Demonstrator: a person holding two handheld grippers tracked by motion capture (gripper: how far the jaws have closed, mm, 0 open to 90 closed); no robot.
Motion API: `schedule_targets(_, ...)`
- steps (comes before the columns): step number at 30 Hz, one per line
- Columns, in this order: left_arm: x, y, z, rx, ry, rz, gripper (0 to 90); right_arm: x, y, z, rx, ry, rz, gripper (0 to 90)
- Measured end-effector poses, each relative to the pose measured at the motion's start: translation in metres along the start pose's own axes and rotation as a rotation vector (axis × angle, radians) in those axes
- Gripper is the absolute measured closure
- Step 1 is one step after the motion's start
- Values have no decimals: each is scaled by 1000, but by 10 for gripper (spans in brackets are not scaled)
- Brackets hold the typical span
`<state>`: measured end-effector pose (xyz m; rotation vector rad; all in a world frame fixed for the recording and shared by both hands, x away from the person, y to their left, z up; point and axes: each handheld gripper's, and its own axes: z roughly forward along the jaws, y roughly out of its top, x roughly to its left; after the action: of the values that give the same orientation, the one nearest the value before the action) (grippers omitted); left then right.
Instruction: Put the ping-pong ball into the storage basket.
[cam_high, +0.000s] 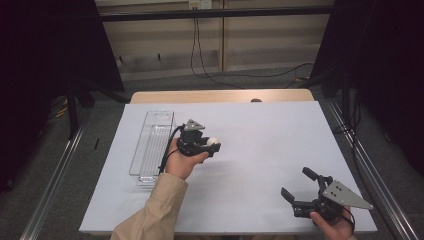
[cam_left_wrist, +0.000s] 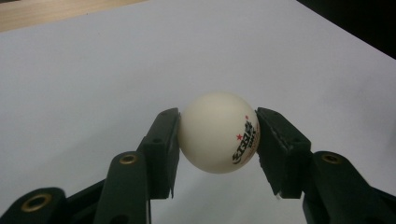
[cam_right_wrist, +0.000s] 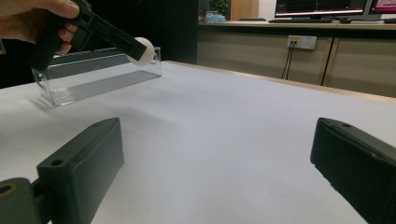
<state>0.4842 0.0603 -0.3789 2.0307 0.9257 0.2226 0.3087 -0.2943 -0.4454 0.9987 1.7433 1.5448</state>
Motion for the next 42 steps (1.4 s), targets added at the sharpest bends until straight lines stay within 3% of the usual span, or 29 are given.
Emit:
schedule_targets(7, -1, -1, -1, -15, 2, -25, 512, 0, 0, 0, 1, 3, -4, 22)
schedule_targets(10, 1, 0, -3, 1, 4, -9, 512, 0, 0, 0, 0, 0, 0, 22)
schedule_targets(24, 4, 0, -7, -15, 13, -32, 512, 0, 0, 0, 0, 1, -1, 22)
schedule_targets(26, 6, 0, -8, -4, 13, -11, 512, 0, 0, 0, -1, 0, -1, 22)
schedule_targets(28, 5, -1, -8, -22, 15, -33, 512, 0, 0, 0, -1, 1, 0, 22)
schedule_targets(30, 7, 0, -9, -6, 16, -18, 512, 0, 0, 0, -1, 0, 1, 22)
schedule_targets(37, 8, -1, -11, -11, 18, -30, 512, 0, 0, 0, 0, 0, -1, 22)
schedule_targets(38, 9, 0, -12, -4, 17, -16, 512, 0, 0, 0, 0, 1, 1, 22)
schedule_targets(39, 9, -1, -11, -22, 16, -36, 512, 0, 0, 0, 0, 0, 0, 22)
schedule_targets(42, 10, -1, -13, -2, 22, -16, 512, 0, 0, 0, -1, 0, 1, 22)
